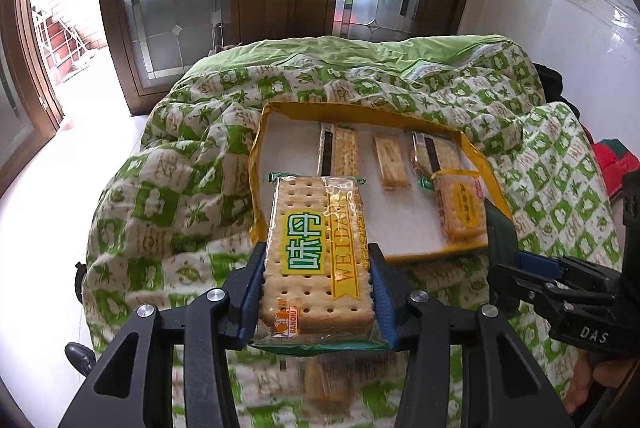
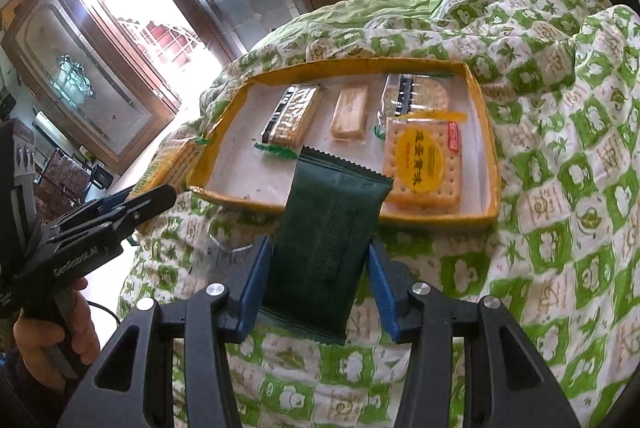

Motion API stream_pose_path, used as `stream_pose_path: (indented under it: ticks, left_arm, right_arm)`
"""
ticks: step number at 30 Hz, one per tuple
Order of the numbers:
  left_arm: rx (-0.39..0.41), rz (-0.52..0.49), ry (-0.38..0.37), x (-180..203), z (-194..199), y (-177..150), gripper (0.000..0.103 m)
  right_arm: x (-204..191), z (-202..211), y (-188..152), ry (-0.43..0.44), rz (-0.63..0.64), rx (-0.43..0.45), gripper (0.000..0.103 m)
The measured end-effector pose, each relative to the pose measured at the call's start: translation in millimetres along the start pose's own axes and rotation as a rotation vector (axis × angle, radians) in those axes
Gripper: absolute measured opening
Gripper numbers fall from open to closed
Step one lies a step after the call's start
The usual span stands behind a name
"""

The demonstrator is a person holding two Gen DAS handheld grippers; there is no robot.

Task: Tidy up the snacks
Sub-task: 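Carry the dark green pack and WEIDAN cracker pack toward the tray, then lower the dark green pack into the tray while the left tool lowers the WEIDAN pack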

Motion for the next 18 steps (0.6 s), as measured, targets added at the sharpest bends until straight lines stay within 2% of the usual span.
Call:
stream_pose_path:
  ticks: [18]
  left_arm:
    - [-0.035,0.041,-0.010,2,-61,46,0.050]
  right_arm:
    - [8,-26,43,-0.011,0.003,-0.004,0.047]
Point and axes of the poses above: each gripper's, at about its wrist camera, not at the fingertips, and z roughly against the way its jaws point, x to its right, y to its top, the point moved 10 cm from there along -z, roughly the way its jaws point, and after that the axes turned 2 degrees about z, right-handed, at the moved point
